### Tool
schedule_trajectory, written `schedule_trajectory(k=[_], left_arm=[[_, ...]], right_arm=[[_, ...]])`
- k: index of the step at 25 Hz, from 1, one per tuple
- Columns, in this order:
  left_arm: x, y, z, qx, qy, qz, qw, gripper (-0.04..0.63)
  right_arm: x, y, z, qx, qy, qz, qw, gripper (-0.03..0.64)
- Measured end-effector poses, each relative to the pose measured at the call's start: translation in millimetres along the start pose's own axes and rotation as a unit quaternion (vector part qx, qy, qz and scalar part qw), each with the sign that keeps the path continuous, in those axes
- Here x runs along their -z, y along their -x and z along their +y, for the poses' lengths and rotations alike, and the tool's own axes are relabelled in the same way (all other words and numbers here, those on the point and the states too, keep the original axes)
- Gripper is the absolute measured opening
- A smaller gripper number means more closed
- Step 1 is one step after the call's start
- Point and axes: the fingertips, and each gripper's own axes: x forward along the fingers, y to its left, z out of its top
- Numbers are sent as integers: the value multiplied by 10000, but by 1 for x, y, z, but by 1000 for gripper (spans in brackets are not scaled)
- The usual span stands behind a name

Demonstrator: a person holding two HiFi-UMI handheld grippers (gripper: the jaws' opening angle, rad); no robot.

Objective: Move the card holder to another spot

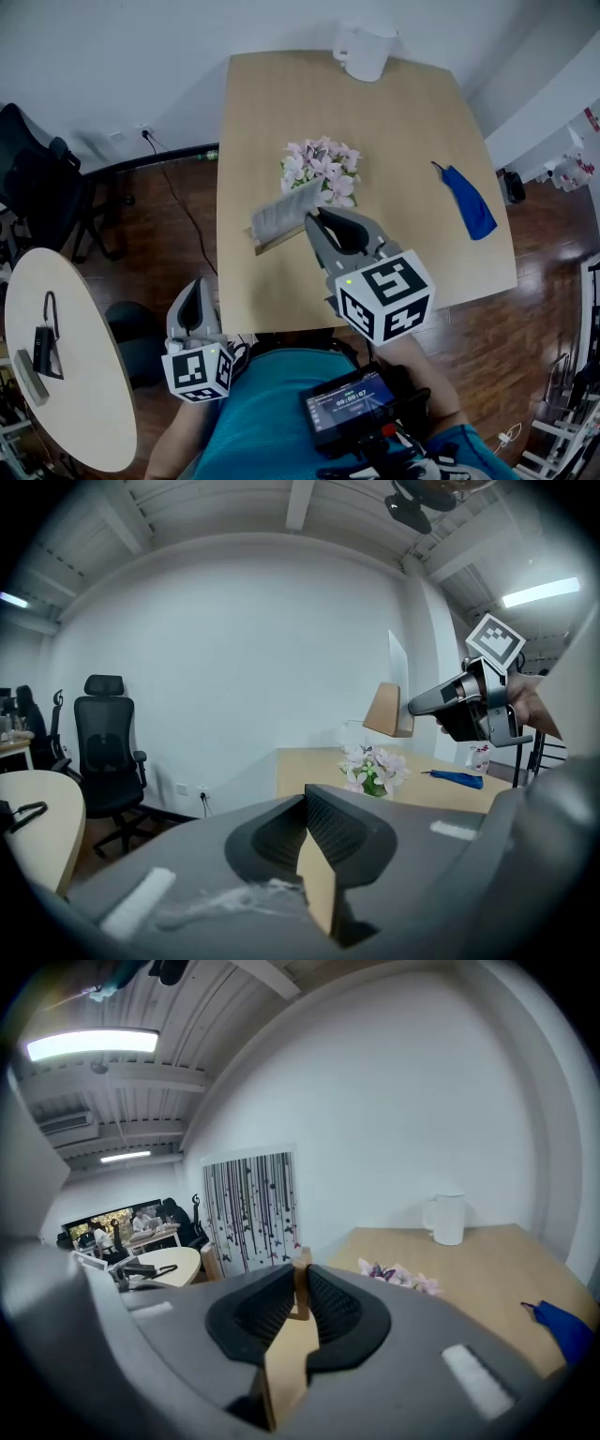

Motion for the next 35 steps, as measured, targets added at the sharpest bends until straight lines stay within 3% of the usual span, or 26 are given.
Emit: schedule_trajectory(k=[6,25,35], left_arm=[[8,3,20,-31,7,92,10000,15],[24,4,43,34,-18,330,9994,15],[30,11,48,50,-116,459,9989,15]], right_arm=[[24,-35,27,-142,64,93,9998,37],[173,-120,16,547,-50,990,9936,37],[220,-141,15,778,80,1334,9880,37]])
